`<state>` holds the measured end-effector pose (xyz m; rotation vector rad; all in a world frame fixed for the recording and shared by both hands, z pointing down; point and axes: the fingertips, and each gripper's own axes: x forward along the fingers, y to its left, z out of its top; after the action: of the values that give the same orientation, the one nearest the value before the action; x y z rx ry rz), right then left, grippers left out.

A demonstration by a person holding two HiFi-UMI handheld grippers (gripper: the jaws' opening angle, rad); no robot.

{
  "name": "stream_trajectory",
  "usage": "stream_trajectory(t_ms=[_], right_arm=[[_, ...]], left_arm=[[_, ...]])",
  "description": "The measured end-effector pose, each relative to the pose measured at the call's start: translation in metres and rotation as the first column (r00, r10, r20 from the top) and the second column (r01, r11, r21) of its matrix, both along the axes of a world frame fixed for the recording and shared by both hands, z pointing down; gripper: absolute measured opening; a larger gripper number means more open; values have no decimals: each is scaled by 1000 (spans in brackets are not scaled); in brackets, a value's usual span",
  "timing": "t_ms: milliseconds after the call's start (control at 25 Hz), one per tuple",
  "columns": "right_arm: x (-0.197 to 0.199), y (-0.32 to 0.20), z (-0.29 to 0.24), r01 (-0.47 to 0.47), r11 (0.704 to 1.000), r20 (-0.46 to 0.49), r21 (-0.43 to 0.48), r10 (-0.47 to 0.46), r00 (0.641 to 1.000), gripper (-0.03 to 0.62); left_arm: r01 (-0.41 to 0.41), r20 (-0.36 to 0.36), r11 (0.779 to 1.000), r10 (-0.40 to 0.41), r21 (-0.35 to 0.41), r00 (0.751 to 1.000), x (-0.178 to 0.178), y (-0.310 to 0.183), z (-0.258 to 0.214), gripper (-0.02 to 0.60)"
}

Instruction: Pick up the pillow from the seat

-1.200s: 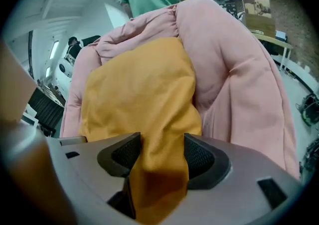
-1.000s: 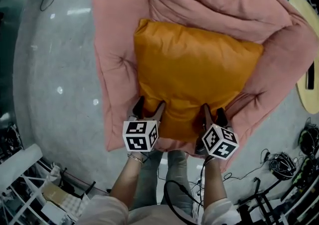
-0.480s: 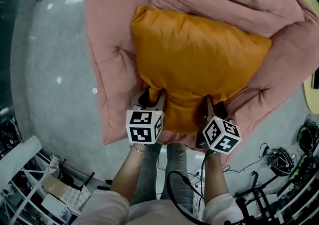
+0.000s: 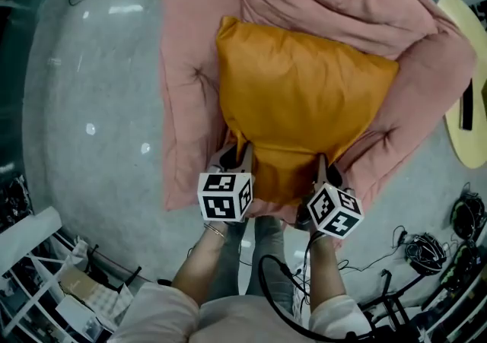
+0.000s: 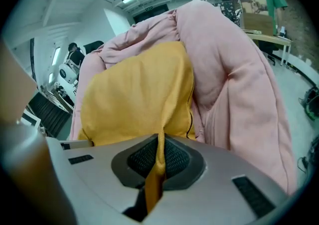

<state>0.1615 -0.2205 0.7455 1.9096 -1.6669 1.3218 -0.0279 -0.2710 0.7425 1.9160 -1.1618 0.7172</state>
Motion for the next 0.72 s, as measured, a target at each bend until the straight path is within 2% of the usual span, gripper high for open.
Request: stream_trajectory(t_ms=[360, 720], right_arm=[[-10, 9, -71, 3, 995, -14, 95, -2, 1000, 34], [-27, 0, -164, 39, 977, -43, 207, -30, 999, 34]], left_arm=[[41, -41, 996, -38, 77, 998, -14, 11, -72, 41], [81, -98, 980, -64, 181, 993, -38, 3, -160, 41]])
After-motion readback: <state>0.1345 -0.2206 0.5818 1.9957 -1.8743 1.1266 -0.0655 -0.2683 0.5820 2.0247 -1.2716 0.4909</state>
